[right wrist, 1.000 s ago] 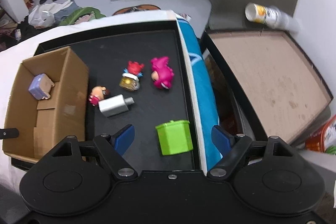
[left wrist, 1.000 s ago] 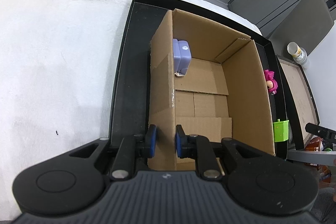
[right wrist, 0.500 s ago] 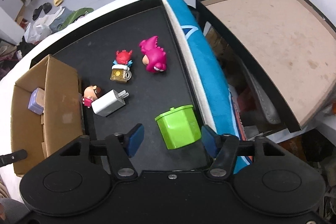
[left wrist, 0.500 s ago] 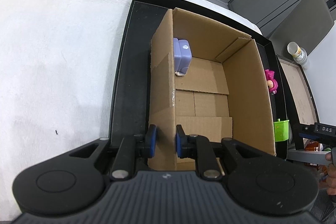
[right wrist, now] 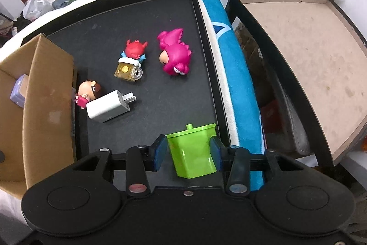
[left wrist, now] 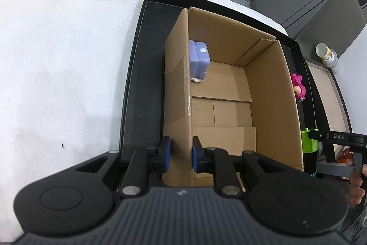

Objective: Organize rigid objects
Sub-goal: 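Close the right gripper on the green hexagonal cup and lift it, then carry the green cup with the right gripper over the cardboard box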

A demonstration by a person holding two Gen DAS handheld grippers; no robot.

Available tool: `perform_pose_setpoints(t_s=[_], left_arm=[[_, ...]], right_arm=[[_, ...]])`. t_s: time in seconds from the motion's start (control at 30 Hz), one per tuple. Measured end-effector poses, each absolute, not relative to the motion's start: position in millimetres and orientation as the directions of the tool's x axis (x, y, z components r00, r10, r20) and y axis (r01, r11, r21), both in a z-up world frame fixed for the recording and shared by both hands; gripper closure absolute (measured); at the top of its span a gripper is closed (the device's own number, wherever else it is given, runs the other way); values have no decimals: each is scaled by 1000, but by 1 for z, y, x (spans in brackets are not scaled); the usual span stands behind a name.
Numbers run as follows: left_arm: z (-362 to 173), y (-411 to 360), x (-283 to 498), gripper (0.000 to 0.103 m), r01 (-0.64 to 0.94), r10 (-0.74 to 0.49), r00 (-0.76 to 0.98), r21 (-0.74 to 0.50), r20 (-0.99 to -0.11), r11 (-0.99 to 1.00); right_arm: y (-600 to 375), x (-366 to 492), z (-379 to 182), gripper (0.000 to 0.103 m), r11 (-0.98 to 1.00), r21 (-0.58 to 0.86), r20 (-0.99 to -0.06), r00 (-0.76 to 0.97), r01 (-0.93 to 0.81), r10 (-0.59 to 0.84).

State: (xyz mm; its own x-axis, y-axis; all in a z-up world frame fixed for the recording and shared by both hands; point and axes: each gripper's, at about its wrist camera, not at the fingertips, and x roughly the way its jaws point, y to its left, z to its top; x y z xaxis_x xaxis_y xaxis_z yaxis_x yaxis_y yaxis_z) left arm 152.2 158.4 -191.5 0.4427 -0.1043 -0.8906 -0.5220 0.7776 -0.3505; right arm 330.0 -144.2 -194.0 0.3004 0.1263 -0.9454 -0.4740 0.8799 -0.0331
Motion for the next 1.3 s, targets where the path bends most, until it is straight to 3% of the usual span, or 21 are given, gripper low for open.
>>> perform_pose_setpoints(t_s=[0.23,0.5,0.8,1.3], left_arm=[[-193,157,154,85,-523,-98,435,-340,-895,782],[-194,157,156,85,-523,-92,432,-332,-897,785],[-194,157,156,85,-527,-93,429,-333,-899,782],[-190,157,157,86,-528,-81,435,-327,-897,784]], right_arm=[[-132,322,-202,61,839,-130,-940,334,-528,64],[-114,312,-213,53,777,-231,-928,372,-586,4],[-103,300,-227,55,702,-312,-919,392,-640,-51],[-112,294,-176,56,759,-203,-908,409,-618,90]])
